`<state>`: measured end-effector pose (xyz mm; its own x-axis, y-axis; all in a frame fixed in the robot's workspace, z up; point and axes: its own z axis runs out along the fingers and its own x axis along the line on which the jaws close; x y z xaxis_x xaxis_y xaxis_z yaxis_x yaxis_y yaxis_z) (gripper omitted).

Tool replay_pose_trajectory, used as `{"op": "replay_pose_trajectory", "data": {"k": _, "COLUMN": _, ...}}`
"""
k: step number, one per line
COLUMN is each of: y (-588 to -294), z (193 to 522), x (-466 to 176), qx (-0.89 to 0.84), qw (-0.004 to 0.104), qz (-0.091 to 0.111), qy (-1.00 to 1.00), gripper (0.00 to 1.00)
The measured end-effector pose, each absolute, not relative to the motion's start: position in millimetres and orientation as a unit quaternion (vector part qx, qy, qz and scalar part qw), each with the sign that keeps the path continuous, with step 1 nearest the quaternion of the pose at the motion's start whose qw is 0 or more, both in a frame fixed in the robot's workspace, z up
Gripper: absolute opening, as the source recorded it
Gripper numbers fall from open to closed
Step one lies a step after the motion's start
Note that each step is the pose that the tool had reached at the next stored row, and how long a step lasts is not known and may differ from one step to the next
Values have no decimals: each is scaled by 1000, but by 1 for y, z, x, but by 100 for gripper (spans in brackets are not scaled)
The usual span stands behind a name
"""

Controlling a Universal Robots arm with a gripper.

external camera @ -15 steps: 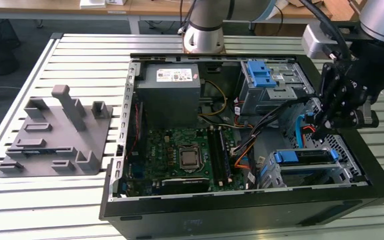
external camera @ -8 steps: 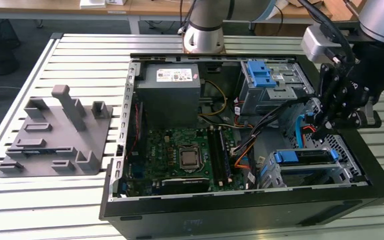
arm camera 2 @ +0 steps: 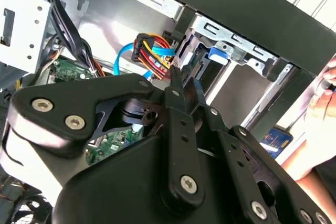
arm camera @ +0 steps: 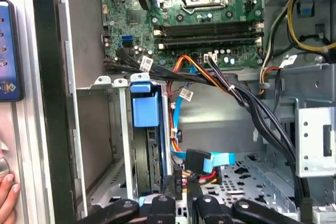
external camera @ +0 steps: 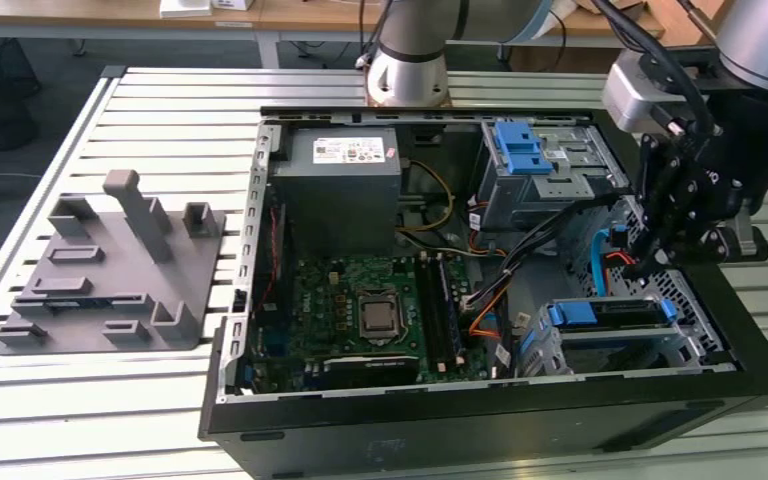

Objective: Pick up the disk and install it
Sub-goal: 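Insert the first disk wire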

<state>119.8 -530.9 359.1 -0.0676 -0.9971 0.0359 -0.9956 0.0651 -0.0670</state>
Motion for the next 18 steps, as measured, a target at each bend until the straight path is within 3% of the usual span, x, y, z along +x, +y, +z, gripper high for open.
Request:
{"op": "replay_pose_trajectory", "data": {"k": 7, "y": -534, "z": 356, "x": 116, "qx": -695, "qw": 11, "qz": -37, "qy": 718, "gripper": 24}}
{"op": "replay_pose_trajectory", "data": {"k": 18, "y": -534, "z": 348, "x": 108, "qx": -699, "qw": 25, "qz": -50, "qy": 713, "gripper": 22}}
